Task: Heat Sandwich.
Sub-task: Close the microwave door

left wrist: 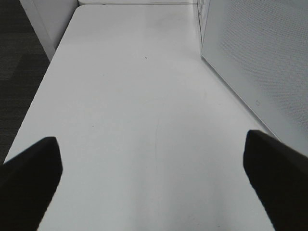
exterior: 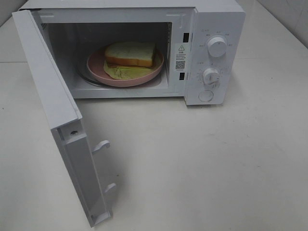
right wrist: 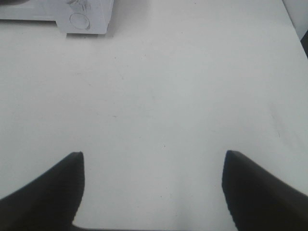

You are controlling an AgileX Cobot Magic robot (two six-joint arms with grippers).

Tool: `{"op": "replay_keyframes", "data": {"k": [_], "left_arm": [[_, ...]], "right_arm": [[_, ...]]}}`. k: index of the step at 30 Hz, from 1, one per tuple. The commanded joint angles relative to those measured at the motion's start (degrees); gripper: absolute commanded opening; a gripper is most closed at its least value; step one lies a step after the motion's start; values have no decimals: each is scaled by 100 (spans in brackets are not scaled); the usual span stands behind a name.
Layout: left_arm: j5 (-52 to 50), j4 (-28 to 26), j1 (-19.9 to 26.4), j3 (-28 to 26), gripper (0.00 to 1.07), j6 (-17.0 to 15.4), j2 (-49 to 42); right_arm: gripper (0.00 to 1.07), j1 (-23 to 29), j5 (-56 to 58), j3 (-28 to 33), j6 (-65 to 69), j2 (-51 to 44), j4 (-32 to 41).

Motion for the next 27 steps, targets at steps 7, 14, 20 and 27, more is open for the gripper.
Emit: {"op": "replay_keyframes", "data": {"k": [7,14,20,27], "left_arm": [[-63,-40,11,11,98,0,-166],[-63,-40,11,11,98,0,-166],[-63,-40,11,11,98,0,-166],[-63,-40,11,11,98,0,-166]], "right_arm": [[74,-40,-52,23,-29,-888,6],[74,-40,-52,23,-29,-871,11],[74,-40,-52,23,-29,-871,11],[74,-40,-52,23,-29,-871,11]]}}
